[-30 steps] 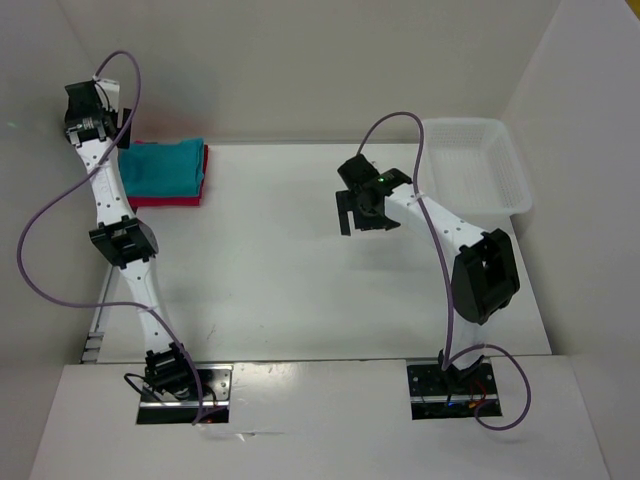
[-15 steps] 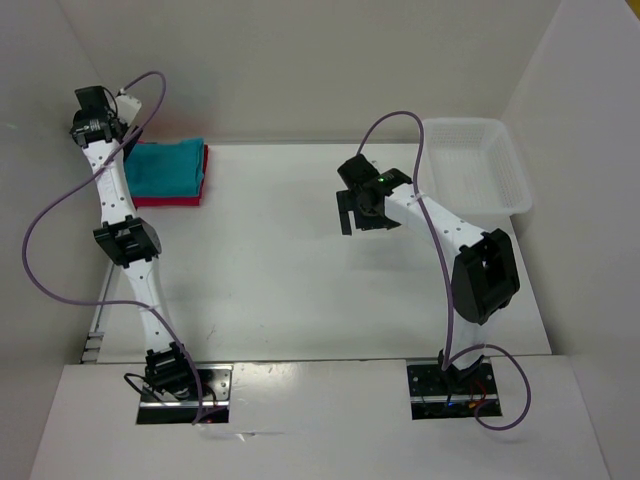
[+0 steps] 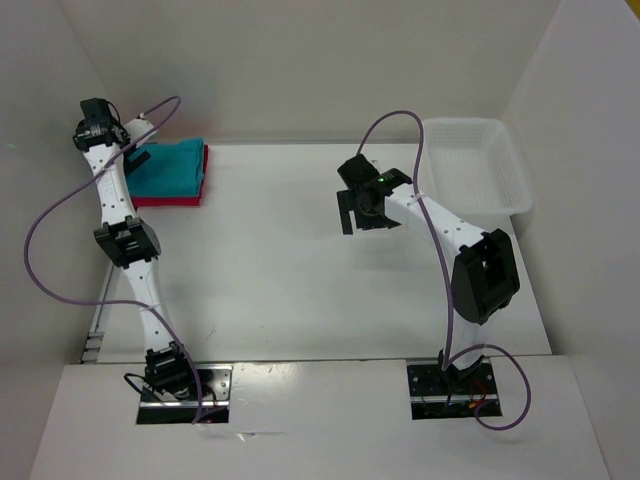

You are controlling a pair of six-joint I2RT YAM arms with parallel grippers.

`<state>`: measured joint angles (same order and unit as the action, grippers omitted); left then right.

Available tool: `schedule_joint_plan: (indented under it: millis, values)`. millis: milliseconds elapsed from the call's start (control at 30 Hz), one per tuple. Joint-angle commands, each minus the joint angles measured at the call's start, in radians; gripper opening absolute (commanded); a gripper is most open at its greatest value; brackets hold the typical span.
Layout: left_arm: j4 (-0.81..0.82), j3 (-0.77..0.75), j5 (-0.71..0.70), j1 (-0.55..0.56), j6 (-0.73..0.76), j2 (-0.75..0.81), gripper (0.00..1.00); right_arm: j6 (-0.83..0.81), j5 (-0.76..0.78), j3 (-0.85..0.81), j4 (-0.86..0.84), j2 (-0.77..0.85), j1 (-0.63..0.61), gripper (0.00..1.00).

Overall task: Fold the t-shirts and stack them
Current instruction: Put the neatly folded tshirt into the corner of the board with the left arm

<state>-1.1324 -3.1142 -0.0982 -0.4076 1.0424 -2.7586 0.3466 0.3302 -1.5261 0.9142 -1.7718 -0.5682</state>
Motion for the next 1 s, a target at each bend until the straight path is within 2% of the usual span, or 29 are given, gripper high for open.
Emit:
schedule_joint_plan:
  millis: [0, 200, 233, 367, 500, 767, 867, 967]
  values:
    - [0.000, -0.018, -0.007, -0.005, 0.038, -0.056, 0.99, -0.004, 0.029, -0.023, 0.018, 0.011, -0.010, 1.00]
    - [0.098, -0.018, -0.130, -0.005, -0.028, -0.088, 0.99, -0.004, 0.038, -0.012, 0.018, 0.020, -0.010, 1.00]
    - [0.120, -0.018, -0.212, -0.005, -0.038, -0.088, 0.99, -0.004, 0.038, -0.012, 0.018, 0.020, -0.010, 1.00]
    - [0.215, -0.018, -0.394, -0.005, -0.056, -0.098, 0.99, -0.004, 0.038, -0.012, 0.009, 0.020, -0.010, 1.00]
    - [0.215, -0.018, -0.448, -0.005, -0.087, -0.082, 0.99, -0.004, 0.038, -0.012, 0.000, 0.020, -0.010, 1.00]
    - [0.178, -0.018, -0.498, 0.004, -0.159, 0.023, 0.99, -0.014, 0.058, -0.022, 0.000, 0.029, -0.019, 1.00]
    - [0.142, -0.018, -0.437, 0.004, -0.212, 0.088, 0.99, -0.014, 0.067, -0.022, -0.018, 0.055, -0.019, 1.00]
    - [0.045, -0.018, -0.292, 0.004, -0.289, 0.177, 0.99, -0.014, 0.089, -0.022, -0.031, 0.081, -0.019, 1.00]
